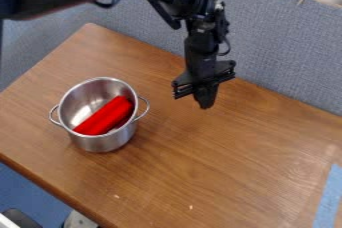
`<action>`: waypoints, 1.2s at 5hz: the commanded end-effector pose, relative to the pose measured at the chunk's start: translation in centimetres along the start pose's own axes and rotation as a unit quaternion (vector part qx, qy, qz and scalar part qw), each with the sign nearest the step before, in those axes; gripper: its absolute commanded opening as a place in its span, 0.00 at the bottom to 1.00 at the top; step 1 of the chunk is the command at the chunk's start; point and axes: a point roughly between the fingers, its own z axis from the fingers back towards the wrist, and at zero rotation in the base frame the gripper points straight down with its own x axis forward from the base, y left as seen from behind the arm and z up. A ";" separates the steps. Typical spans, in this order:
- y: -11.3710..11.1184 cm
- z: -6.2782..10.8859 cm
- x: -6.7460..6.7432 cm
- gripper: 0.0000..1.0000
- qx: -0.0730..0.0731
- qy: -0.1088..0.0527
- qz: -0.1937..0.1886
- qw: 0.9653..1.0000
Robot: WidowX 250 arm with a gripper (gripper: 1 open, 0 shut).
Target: Put the red object in the metal pot
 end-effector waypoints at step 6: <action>-1.5 1.5 -1.5 0.00 -0.023 0.025 -0.237 0.971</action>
